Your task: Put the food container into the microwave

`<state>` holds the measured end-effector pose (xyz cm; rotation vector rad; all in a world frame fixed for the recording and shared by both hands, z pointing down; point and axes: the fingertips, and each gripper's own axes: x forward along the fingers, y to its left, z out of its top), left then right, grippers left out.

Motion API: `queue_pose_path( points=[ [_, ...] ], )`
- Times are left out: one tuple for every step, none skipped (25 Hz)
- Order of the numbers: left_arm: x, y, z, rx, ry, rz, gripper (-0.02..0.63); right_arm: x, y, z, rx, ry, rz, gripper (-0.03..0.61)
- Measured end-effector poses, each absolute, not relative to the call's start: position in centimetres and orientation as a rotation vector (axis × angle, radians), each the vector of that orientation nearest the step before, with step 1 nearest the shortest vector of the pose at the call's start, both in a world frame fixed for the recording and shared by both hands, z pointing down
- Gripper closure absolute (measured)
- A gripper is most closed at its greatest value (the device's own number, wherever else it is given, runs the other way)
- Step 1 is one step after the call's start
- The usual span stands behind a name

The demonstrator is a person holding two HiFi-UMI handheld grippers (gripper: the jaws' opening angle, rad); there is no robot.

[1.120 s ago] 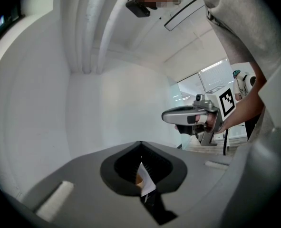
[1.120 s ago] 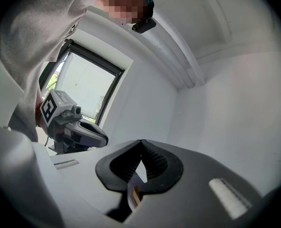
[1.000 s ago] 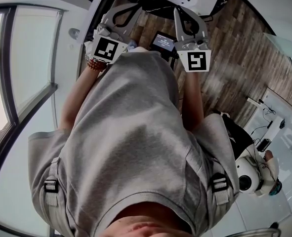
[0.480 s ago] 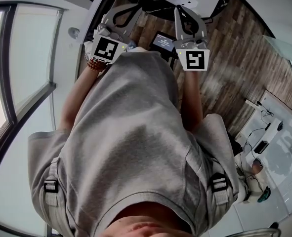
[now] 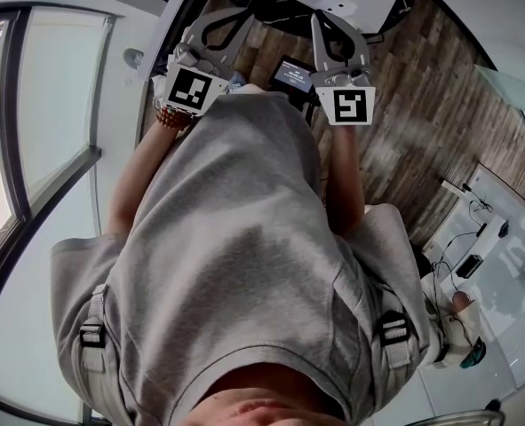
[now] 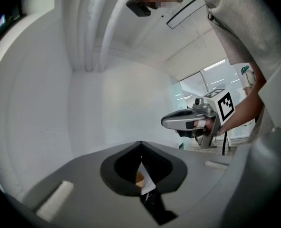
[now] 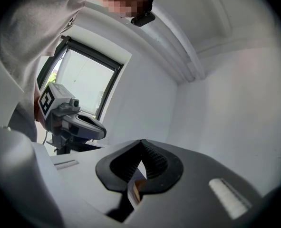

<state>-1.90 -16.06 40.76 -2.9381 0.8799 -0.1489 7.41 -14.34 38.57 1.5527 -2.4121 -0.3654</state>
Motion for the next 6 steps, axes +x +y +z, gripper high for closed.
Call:
queue_pose_path(
  points=[
    [-2.0, -16.0, 40.7, -2.938, 0.884, -0.150, 0.612, 7.4, -14.4, 38.7, 1.547, -2.411, -0.359, 0.565],
    [-2.1, -16.0, 40.7, -2.936, 0.888, -0.152, 0.612, 7.4, -14.4, 39.0, 1.543, -2.408, -0.344, 0.565],
    [-2.2, -16.0, 40.7, -2.934, 0.890, -0.156, 0.612, 7.4, -14.4, 39.4, 1.541, -2.403, -0.319, 0.565],
    [-2.3, -16.0, 40.8, -2.932, 0.893, -0.157, 0.612, 7.5, -14.5, 39.9, 1.537, -2.400, -0.290, 0.565],
    [-2.4, -16.0, 40.8, -2.932, 0.895, -0.158, 0.612, 7.5, -14.6, 40.5, 1.529, -2.397, -0.261, 0.565],
    [-2.6, -16.0, 40.8, -2.931, 0.898, -0.158, 0.612, 7.6, -14.7, 41.1, 1.520, -2.394, -0.232, 0.565]
  ],
)
